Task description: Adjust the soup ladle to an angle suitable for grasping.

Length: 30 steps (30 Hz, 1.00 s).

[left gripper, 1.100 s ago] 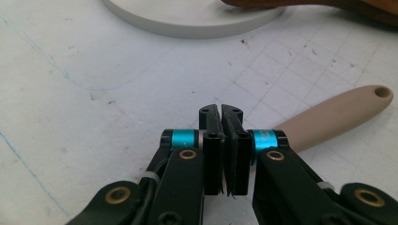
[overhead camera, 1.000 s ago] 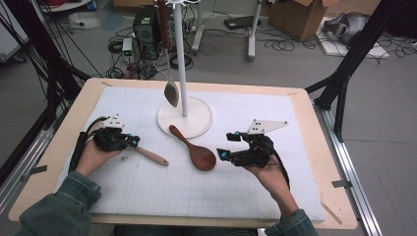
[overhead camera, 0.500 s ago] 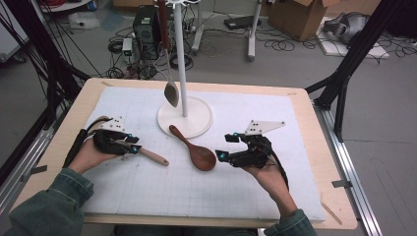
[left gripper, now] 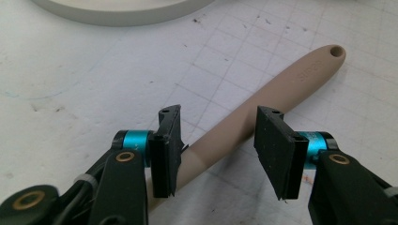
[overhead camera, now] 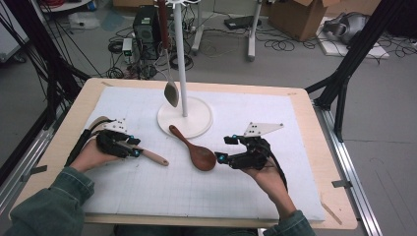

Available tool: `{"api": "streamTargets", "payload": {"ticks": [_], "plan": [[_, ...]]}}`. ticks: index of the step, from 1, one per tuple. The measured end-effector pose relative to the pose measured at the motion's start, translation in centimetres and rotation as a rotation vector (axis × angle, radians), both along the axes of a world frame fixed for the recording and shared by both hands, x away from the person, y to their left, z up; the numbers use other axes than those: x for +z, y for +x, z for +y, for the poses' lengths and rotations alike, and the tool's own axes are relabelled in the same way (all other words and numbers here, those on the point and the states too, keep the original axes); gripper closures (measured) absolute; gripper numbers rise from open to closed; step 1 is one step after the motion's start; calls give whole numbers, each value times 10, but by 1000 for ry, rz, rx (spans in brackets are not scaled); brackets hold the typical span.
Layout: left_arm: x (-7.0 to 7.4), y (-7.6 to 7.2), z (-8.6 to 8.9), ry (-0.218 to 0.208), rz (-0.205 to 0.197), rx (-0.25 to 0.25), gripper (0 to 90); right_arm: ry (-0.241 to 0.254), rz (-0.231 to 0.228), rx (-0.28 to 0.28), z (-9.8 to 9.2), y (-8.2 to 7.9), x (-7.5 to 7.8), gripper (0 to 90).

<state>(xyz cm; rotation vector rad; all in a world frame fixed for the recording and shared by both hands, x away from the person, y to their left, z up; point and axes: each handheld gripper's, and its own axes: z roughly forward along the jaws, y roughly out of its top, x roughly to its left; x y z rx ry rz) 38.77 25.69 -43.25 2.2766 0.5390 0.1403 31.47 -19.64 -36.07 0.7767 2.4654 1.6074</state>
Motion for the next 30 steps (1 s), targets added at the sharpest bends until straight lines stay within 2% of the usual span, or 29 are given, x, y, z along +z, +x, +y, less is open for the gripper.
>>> {"api": "streamTargets", "payload": {"ticks": [4, 5, 6, 10, 11, 15, 22, 30], "plan": [[-1, 0, -3, 6, -2, -20, 480, 4, 7, -3, -1, 0, -2, 291], [-2, -1, -4, -5, -1, -13, 477, 3, 3, -4, -1, 0, -2, 291], [-2, -1, -4, 7, -4, -20, 475, 4, 6, -7, -1, -1, -2, 291], [-2, -2, -5, 2, -1, -13, 474, 7, 5, -5, -2, -1, -2, 291], [-1, -1, -5, 17, -6, -19, 474, 5, 5, -6, -1, -1, -2, 291], [0, -4, -7, 28, -22, -20, 494, 4, 4, -1, 1, 0, -3, 291], [3, -6, -9, 14, -23, -23, 565, 1, 8, 2, 2, 0, -4, 291], [3, -5, -7, 11, -27, -31, 565, 3, 10, 1, 1, 0, -4, 291]]}}
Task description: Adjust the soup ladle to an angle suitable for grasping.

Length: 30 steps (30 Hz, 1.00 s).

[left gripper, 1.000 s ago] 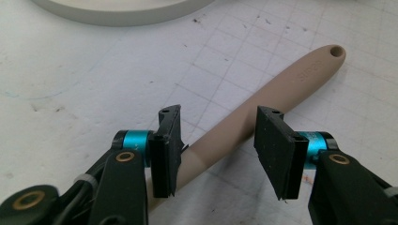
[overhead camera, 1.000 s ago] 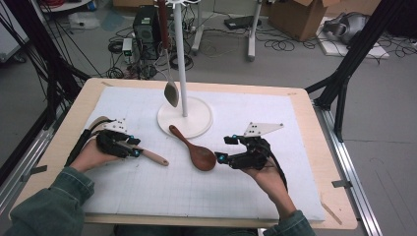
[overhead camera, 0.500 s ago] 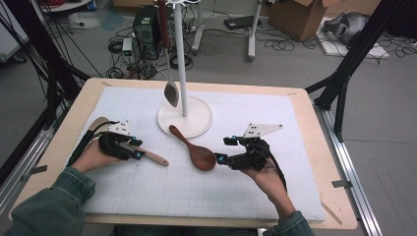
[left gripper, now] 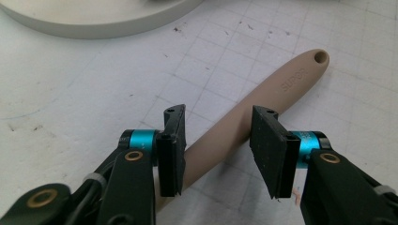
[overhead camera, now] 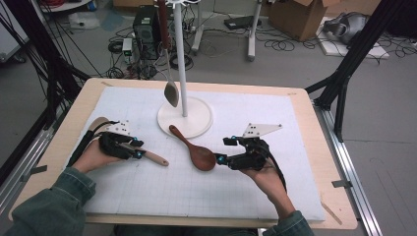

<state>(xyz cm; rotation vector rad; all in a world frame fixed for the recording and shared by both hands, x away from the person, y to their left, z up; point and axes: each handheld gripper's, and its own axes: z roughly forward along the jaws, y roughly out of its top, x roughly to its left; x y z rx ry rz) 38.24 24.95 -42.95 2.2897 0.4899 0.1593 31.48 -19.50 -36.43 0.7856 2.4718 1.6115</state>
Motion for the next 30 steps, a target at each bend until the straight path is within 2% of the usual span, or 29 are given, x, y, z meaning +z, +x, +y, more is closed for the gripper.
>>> {"api": "streamTargets", "payload": {"ticks": [6, 11, 14, 21, 26, 30], "plan": [[6, 0, 11, -14, -5, 30, 598, 0, 1, -3, 0, -1, -1, 291], [12, -5, 20, -19, -23, 42, 596, -20, 2, 7, 11, 1, -4, 291], [16, -8, 22, -15, -34, 41, 582, -47, 3, 14, 25, 3, -9, 292], [21, -17, 22, -51, -52, 50, 520, -120, -11, 38, 66, 9, -22, 296], [24, -25, 22, -69, -69, 65, 434, -156, -12, 52, 93, 15, -30, 298], [24, -32, 22, -87, -74, 73, 404, -184, -15, 63, 112, 20, -36, 302]]}}
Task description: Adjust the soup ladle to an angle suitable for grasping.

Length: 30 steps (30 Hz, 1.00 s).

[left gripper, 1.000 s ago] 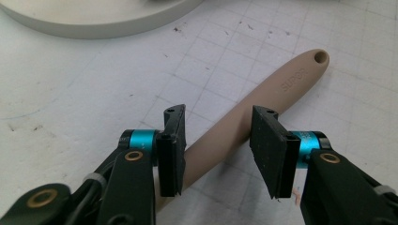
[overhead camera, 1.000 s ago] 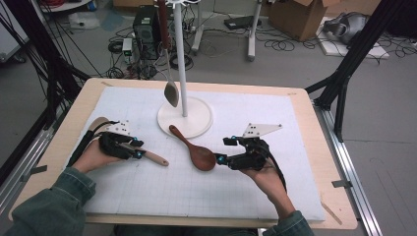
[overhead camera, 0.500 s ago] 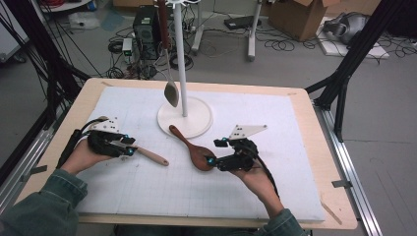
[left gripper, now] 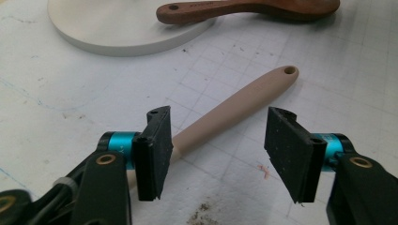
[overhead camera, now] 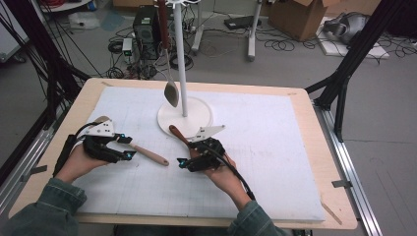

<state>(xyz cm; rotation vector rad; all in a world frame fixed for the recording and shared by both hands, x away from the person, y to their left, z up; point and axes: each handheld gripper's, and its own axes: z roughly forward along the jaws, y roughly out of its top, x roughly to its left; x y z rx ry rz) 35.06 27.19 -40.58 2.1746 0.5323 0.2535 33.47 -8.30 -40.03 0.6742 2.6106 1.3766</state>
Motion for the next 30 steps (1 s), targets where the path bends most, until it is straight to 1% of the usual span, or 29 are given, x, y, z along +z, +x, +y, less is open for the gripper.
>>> {"api": "streamTargets", "payload": {"ticks": [2, 5, 8, 11, 12, 14, 16, 17, 18, 20, 22, 27, 29, 30], "plan": [[-1, -3, -1, -8, 2, -2, 392, -7, 0, 8, 8, 2, -3, 312], [-2, -8, -1, -14, -10, 7, 367, -32, -1, 15, 20, 5, -8, 314], [-3, -12, -1, -29, -17, 14, 352, -41, -2, 27, 33, 8, -11, 320], [-4, -14, 1, -36, -22, 15, 349, -51, 2, 53, 47, 12, -13, 332], [-4, -15, 1, -36, -22, 16, 349, -52, -4, 63, 51, 13, -14, 348], [-5, -17, 2, -46, -23, 19, 348, -51, 6, 67, 59, 15, -17, 365], [-6, -18, 3, -44, -25, 23, 347, -64, 12, 72, 65, 17, -22, 387], [-6, -19, 3, -47, -26, 20, 346, -71, 10, 78, 68, 18, -25, 394], [-7, -19, 3, -50, -22, 19, 345, -78, 18, 76, 71, 19, -28, 400], [-6, -20, 4, -46, -18, 13, 345, -86, 24, 77, 76, 20, -32, 417], [-6, -20, 4, -57, -19, 14, 343, -93, 25, 84, 80, 22, -35, 437], [-6, -20, 5, -59, -21, 17, 339, -115, 22, 103, 89, 25, -42, 500], [-6, -20, 5, -60, -20, 19, 339, -130, 8, 113, 91, 25, -44, 537], [-6, -20, 5, -62, -18, 20, 339, -134, 11, 116, 92, 25, -44, 547]]}}
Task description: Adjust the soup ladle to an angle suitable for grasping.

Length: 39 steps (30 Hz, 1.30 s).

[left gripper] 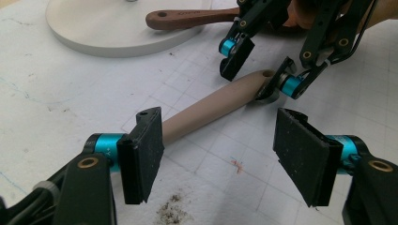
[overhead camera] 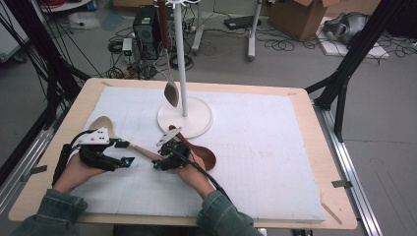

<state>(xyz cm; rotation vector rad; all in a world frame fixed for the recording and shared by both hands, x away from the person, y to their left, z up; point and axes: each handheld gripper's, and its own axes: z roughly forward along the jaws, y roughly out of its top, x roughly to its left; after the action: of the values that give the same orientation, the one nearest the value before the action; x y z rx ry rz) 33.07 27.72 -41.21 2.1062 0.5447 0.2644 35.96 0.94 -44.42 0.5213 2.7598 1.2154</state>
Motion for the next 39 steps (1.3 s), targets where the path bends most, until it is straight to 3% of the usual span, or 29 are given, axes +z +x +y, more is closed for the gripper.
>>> {"api": "streamTargets", "payload": {"ticks": [3, 8, 25, 39], "plan": [[0, 0, 0, -2, -1, -1, 339, -18, -24, 13, 2, 0, -1, 588], [1, 1, 1, -7, -6, 4, 339, -33, -22, 14, 2, 0, 1, 648], [2, 0, 1, -10, -6, 3, 337, -40, -10, 11, -4, -2, 9, 667], [8, -2, -6, -11, -18, -27, 337, -58, 11, 41, -37, -17, 23, 673]]}}
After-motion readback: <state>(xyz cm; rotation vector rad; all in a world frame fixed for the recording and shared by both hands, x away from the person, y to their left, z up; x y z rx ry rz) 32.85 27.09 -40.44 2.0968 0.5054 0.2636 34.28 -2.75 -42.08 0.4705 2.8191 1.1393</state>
